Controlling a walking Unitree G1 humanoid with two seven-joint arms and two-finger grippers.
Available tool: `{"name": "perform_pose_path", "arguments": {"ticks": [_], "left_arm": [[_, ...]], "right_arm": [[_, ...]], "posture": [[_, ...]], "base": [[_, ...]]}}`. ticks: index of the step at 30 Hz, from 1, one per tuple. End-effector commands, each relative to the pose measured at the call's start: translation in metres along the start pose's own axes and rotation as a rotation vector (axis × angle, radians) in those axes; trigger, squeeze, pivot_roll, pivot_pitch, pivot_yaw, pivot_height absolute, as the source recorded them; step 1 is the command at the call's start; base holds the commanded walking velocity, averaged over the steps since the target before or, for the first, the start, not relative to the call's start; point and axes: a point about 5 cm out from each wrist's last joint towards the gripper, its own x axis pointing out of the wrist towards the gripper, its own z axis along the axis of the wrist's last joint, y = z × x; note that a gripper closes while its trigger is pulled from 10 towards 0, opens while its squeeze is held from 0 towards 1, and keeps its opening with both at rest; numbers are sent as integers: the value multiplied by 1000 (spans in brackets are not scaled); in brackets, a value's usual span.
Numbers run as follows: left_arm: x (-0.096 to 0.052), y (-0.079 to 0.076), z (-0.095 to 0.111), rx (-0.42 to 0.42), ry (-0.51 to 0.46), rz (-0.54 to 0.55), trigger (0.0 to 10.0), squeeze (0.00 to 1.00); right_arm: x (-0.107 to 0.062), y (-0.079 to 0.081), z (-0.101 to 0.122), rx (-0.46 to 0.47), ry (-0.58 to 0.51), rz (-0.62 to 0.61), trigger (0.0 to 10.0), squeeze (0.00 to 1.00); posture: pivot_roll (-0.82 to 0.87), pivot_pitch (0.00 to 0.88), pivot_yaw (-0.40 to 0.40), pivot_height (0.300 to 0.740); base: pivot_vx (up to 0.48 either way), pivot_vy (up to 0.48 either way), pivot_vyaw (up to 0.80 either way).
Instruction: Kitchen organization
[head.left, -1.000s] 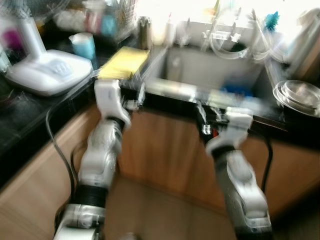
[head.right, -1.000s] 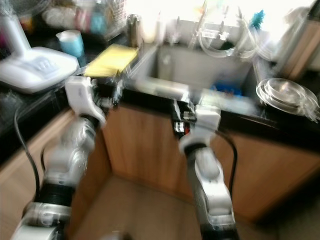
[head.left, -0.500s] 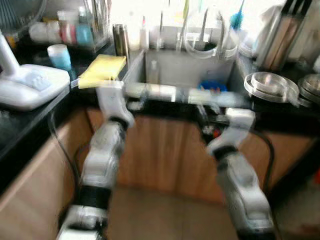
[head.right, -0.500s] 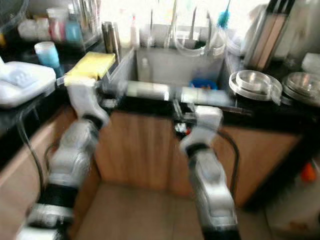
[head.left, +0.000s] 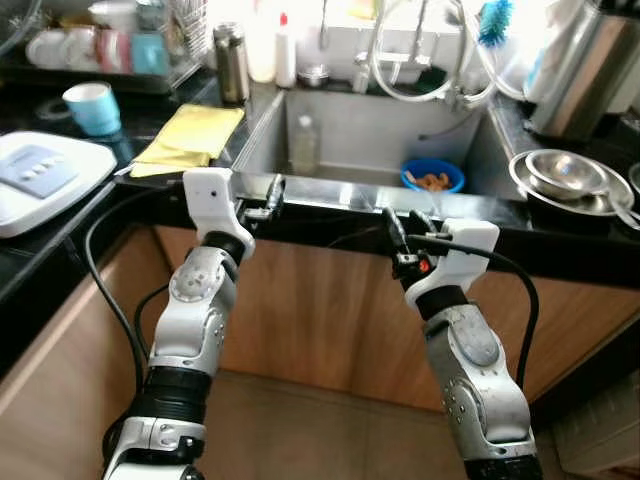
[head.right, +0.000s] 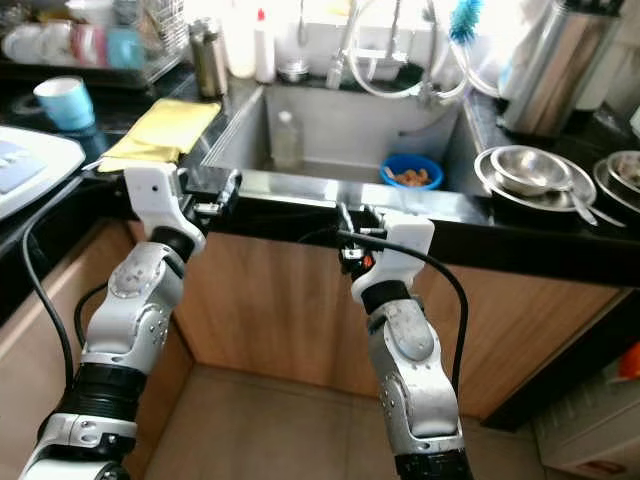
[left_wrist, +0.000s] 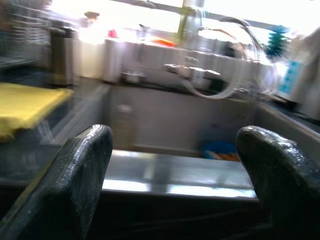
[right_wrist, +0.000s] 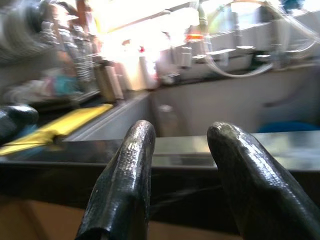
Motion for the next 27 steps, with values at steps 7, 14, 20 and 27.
{"name": "perform_pose_path", "arguments": {"ticks": [7, 14, 20, 27], "left_arm": [[1, 5, 9, 33, -25, 5, 10000, 0], [1, 5, 8, 33, -22, -1, 10000, 0], [1, 4, 8, 24, -27, -5, 10000, 0], [1, 4, 7, 27, -22, -6, 10000, 0]], "right_arm": [[2, 6, 3, 5, -14, 15, 10000, 0], [2, 6, 2, 13, -1, 15, 10000, 0], [2, 6, 2, 8, -10, 14, 10000, 0], [2, 6, 2, 6, -11, 8, 10000, 0]], "posture": [[-32, 40, -34, 740], [-35, 39, -33, 740], [-33, 38, -33, 740], [-33, 38, -33, 740]], "base": [[365, 0, 0], [364, 0, -402], [158, 0, -453], [0, 0, 0]]}}
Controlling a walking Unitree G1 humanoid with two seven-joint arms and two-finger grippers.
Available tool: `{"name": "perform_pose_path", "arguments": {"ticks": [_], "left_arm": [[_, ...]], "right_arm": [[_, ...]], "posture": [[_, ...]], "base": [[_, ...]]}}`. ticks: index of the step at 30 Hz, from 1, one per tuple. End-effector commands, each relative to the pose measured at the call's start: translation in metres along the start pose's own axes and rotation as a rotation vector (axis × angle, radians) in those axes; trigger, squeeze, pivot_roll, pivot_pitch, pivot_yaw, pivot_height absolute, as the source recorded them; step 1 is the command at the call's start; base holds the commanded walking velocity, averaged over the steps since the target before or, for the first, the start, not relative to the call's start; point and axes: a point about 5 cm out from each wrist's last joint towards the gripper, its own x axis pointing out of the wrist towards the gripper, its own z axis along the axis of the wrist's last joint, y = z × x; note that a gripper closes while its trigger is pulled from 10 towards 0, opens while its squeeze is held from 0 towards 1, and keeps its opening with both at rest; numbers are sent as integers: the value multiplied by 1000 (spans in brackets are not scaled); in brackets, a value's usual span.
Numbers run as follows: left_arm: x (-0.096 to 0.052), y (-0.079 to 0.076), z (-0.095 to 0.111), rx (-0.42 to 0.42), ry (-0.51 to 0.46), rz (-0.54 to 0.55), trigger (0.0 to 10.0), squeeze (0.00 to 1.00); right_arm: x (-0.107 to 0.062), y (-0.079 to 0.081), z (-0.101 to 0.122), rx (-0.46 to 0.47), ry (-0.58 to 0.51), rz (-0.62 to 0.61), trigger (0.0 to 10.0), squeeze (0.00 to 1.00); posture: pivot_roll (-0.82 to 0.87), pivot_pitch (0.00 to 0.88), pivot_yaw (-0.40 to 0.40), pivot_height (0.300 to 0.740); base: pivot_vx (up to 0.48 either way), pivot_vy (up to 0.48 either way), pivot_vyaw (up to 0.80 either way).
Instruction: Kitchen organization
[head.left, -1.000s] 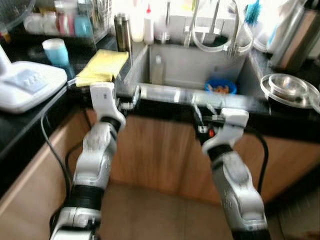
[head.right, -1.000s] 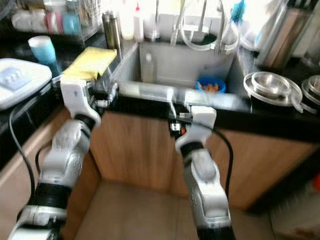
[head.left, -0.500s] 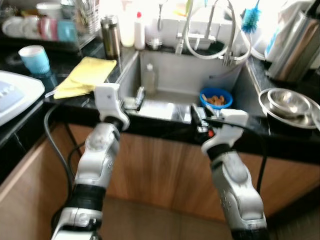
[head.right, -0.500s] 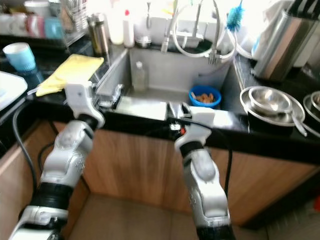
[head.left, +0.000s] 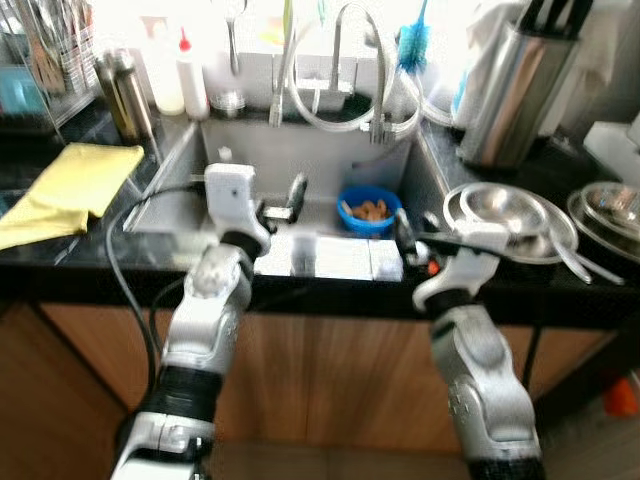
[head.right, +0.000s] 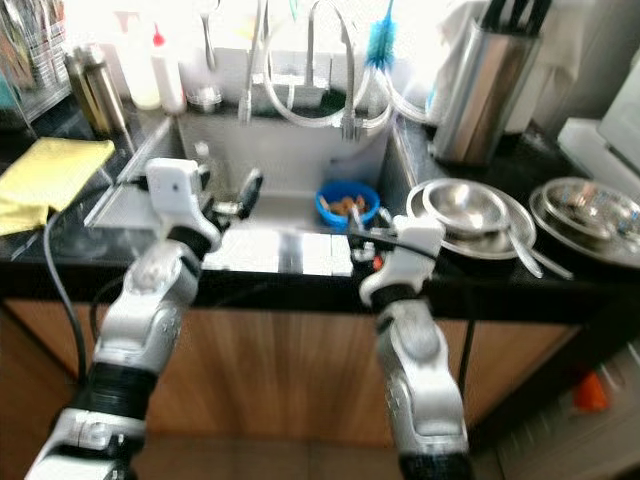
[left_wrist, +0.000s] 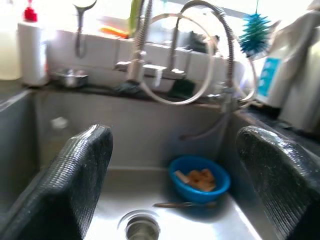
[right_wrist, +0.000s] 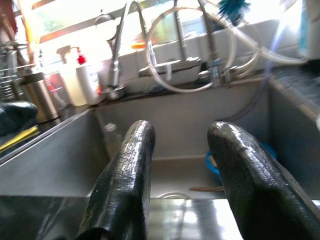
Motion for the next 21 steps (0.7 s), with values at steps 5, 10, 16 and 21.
{"name": "perform_pose_path", "arguments": {"ticks": [5, 10, 16, 21], "left_arm": [[1, -3, 1, 17, -9, -12, 10000, 0], [0, 3, 0, 29, -8, 0, 10000, 0], [0, 3, -1, 25, -3, 5, 10000, 0], [0, 3, -2, 19, 3, 5, 10000, 0]], "right_arm": [[-1, -5, 2, -11, -12, -22, 10000, 0], [-2, -7, 2, -21, -9, -28, 10000, 0], [-1, -7, 1, -11, 0, -28, 10000, 0], [-1, -7, 1, -13, -1, -29, 10000, 0]], "posture": [[-34, 37, -33, 740], [-35, 37, -33, 740], [-34, 37, -34, 740], [-33, 36, -34, 740]], "base": [[0, 0, 0], [0, 0, 0], [0, 0, -203], [0, 0, -714]]}}
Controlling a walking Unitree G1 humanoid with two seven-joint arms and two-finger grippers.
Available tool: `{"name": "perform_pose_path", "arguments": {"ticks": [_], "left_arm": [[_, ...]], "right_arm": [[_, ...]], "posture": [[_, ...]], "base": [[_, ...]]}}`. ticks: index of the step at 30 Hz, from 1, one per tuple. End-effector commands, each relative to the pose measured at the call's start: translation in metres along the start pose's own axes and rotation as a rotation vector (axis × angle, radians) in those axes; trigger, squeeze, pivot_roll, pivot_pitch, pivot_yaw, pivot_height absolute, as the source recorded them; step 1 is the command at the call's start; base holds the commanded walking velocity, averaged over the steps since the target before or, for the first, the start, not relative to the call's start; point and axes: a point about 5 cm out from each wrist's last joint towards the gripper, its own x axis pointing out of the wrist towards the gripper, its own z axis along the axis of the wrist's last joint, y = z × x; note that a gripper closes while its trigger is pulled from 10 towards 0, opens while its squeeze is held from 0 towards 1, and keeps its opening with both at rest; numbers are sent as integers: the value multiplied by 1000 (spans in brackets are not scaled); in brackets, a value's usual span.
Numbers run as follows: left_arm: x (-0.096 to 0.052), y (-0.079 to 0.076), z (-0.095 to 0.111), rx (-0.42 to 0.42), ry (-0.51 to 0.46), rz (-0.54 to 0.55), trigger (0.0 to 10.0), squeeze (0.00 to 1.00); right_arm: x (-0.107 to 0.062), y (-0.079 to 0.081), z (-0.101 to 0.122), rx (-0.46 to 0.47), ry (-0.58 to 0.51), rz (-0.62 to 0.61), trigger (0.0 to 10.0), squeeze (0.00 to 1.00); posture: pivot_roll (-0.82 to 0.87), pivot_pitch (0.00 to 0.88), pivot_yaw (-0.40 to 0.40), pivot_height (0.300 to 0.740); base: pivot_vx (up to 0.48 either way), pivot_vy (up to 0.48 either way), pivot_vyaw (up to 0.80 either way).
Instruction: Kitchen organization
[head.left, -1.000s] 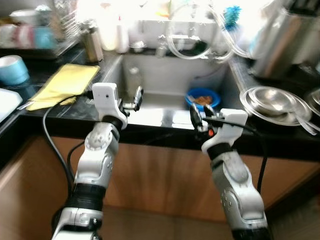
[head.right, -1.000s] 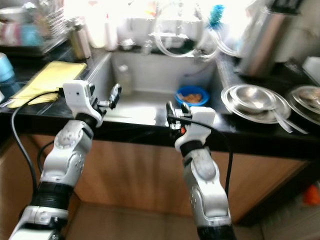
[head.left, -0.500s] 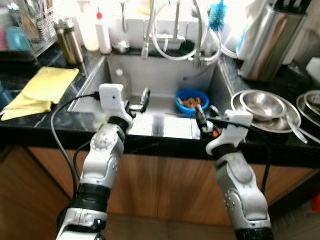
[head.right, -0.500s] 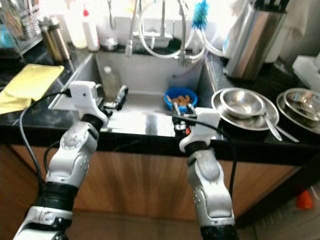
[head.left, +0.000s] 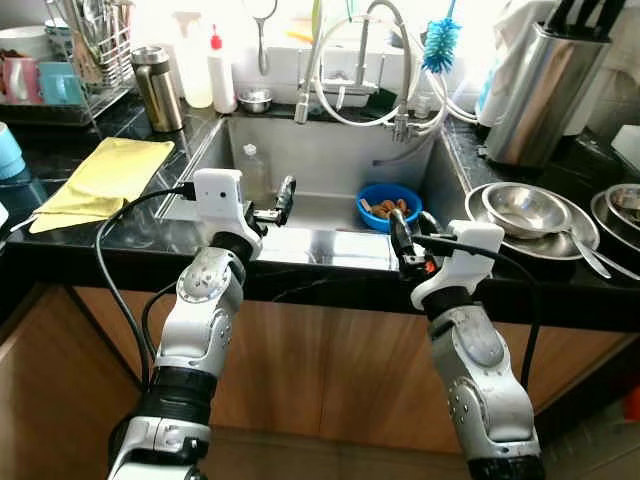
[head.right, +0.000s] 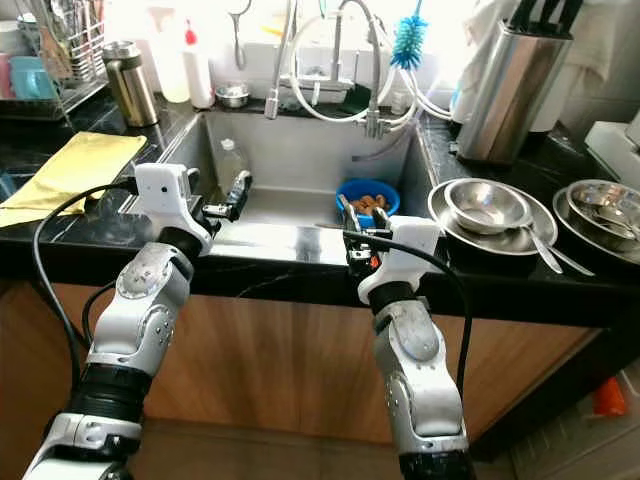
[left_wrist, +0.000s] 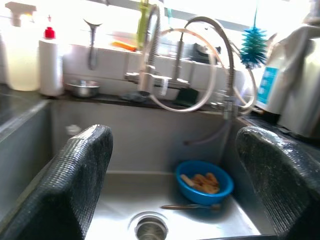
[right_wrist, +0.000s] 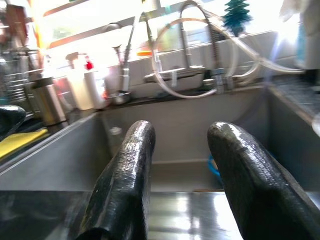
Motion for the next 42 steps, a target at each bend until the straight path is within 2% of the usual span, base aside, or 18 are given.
{"name": "perform_pose_path", "arguments": {"ticks": [1, 13, 21, 42], "left_arm": [[1, -2, -1, 11, 8, -6, 10000, 0], [2, -3, -1, 17, 13, -15, 10000, 0], [2, -5, 0, 28, 10, -21, 10000, 0], [2, -7, 3, 42, -2, -37, 10000, 0]], "right_arm": [[0, -2, 0, 2, -5, -13, 10000, 0], [1, -2, 0, 8, -1, -20, 10000, 0], [2, 0, 0, 9, -10, -14, 10000, 0], [2, 0, -1, 5, -14, -20, 10000, 0]], "posture": [[-33, 37, -32, 740], [-30, 33, -29, 740], [-27, 21, -25, 740], [-25, 22, -23, 740]], "base": [[0, 0, 0], [0, 371, 0], [0, 462, -555], [0, 0, 0]]}}
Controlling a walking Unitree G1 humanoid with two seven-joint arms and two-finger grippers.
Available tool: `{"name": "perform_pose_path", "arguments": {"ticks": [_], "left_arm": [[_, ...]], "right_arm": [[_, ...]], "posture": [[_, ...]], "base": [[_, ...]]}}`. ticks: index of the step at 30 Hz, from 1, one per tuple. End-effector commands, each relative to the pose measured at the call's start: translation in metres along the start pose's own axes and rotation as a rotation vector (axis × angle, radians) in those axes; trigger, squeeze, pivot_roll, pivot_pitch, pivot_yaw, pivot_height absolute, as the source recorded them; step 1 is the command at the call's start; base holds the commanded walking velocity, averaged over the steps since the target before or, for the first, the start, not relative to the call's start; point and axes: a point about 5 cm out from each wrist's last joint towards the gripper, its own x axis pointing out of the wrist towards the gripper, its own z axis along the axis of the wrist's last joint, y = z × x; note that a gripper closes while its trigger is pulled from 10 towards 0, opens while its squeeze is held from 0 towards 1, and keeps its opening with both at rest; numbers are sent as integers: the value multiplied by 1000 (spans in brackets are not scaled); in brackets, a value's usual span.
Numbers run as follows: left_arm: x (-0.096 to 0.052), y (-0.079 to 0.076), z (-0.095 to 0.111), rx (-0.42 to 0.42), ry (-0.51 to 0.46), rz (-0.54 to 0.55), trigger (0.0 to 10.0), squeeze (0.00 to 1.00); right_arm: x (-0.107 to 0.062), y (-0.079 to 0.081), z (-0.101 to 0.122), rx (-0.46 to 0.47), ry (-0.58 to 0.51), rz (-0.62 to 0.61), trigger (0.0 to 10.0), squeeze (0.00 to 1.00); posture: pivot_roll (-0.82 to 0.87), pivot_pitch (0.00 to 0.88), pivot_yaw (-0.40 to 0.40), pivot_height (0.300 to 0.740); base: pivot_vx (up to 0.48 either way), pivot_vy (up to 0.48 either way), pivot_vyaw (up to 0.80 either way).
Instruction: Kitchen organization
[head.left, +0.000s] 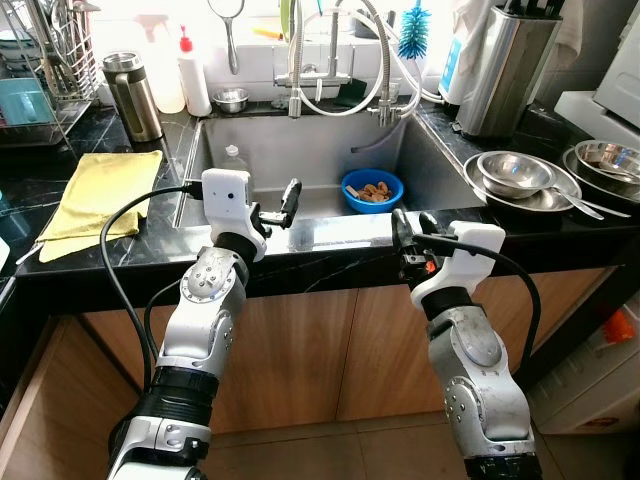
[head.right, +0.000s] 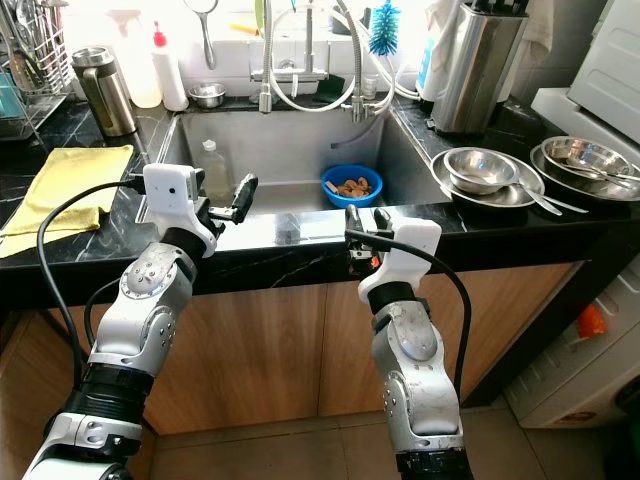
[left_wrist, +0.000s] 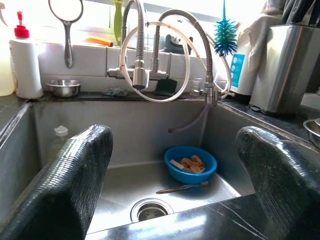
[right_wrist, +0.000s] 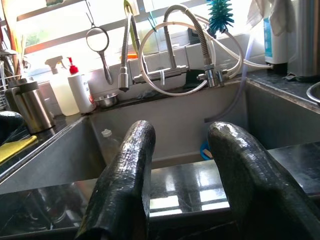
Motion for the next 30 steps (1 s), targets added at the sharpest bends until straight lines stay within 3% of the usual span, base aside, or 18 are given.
{"name": "perform_pose_path", "arguments": {"ticks": [1, 5, 16, 26, 30], "left_arm": [[1, -1, 3, 4, -9, -10, 10000, 0], [1, -1, 3, 4, -9, -10, 10000, 0], [0, -1, -3, 40, 23, -10, 10000, 0], [-1, -2, -3, 31, 20, -15, 10000, 0], [-1, -3, -3, 27, 18, -16, 10000, 0]], "right_arm": [[1, 0, 1, -5, -6, -2, 10000, 0], [1, 0, 1, -5, -6, -2, 10000, 0], [0, -8, 2, 0, -5, -57, 10000, 0], [1, -6, 1, 2, -1, -45, 10000, 0], [1, -7, 2, -14, -10, -52, 10000, 0]], "posture": [[-25, 22, -23, 740], [-25, 22, -23, 740], [-30, 34, -29, 740], [-31, 35, -29, 740], [-29, 34, -30, 740]], "base": [[0, 0, 0], [0, 0, 0], [328, 0, -56], [344, 0, -645], [319, 0, 0]]}}
